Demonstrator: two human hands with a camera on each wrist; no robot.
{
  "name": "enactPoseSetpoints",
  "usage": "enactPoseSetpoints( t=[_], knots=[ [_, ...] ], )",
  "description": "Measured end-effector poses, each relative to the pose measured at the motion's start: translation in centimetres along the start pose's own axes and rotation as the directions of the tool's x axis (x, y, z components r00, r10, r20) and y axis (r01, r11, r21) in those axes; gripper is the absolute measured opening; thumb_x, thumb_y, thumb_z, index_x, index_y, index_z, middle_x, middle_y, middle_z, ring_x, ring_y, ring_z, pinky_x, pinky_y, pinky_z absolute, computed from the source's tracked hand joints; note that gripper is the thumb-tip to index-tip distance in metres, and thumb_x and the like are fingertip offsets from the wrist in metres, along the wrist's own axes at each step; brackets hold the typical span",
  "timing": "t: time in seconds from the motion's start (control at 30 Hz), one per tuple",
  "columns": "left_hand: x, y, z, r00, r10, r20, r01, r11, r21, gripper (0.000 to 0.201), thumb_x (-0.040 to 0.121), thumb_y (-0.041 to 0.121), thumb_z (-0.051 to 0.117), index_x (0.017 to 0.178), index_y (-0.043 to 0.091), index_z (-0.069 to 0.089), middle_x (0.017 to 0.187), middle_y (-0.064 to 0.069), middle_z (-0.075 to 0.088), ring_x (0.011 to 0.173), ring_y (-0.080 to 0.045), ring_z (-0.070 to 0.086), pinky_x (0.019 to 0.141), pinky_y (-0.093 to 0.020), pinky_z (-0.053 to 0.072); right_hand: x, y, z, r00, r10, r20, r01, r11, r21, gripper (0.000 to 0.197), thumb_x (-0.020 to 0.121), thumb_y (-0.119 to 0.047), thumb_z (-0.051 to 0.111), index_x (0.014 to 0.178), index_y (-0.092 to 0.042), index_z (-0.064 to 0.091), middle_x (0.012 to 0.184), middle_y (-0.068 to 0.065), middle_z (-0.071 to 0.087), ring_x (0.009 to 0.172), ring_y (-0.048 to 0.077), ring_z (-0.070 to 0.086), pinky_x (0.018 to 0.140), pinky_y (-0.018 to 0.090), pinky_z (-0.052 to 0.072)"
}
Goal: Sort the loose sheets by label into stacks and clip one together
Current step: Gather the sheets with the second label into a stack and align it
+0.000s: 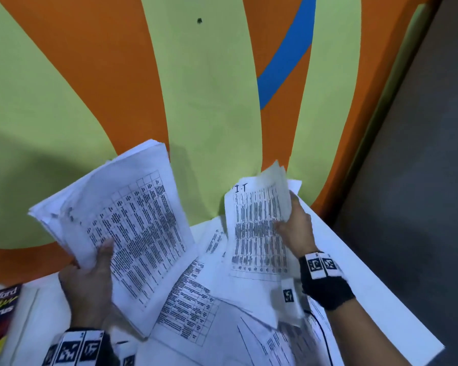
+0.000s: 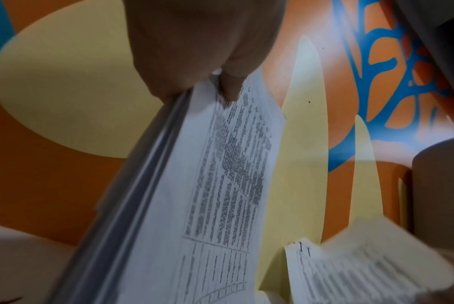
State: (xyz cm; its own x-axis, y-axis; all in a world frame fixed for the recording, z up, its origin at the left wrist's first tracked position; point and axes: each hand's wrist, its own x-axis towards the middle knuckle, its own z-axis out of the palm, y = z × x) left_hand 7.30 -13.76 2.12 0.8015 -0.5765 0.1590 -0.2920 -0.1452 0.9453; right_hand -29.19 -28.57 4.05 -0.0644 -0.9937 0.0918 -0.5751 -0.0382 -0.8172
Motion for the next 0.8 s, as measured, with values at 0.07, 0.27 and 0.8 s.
enactPoseSetpoints(
  t=[0.07,0.27,0.8],
  knots=[
    [-0.7,1.6,0.0,1.0,0.019,0.021,-0.017,0.995,-0.094,0.052,0.083,0.047,0.069,0.108,0.002,0.062,0.099,-0.013,0.066,0.088,-0.015,0.058,0.082,-0.038,0.048,-0.7,-2.9,-3.2,0.986,-0.155,0.062,0.154,0.988,0.017,0.101,0.078,-0.002,0.073,0.152,-0.028,0.009,0.113,-0.005,0.054,0.085,0.022,0.063,0.065,0.031,0.05],
    [-2.6,4.4,0.3,1.0,0.024,0.0,-0.023,0.981,-0.195,0.029,0.082,0.03,0.073,0.079,0.003,0.062,0.079,-0.009,0.059,0.076,-0.017,0.052,0.069,-0.033,0.04,-1.4,-9.8,-9.7,0.928,-0.313,0.203,0.18,0.852,0.492,0.039,0.067,0.0,0.081,0.101,-0.01,0.066,0.091,-0.005,0.076,0.08,0.002,0.069,0.073,0.02,0.054],
    [-5.5,7.1,0.3,0.826,-0.02,0.563,0.261,0.9,-0.35,0.048,0.063,0.05,0.072,0.099,0.019,0.075,0.105,-0.011,0.074,0.098,-0.03,0.07,0.087,-0.05,0.054,-1.1,-6.9,3.8,0.811,-0.116,0.574,-0.284,0.78,0.558,0.042,0.078,-0.001,0.073,0.118,0.004,0.061,0.118,0.015,0.068,0.114,0.029,0.062,0.101,0.035,0.046]
  ],
)
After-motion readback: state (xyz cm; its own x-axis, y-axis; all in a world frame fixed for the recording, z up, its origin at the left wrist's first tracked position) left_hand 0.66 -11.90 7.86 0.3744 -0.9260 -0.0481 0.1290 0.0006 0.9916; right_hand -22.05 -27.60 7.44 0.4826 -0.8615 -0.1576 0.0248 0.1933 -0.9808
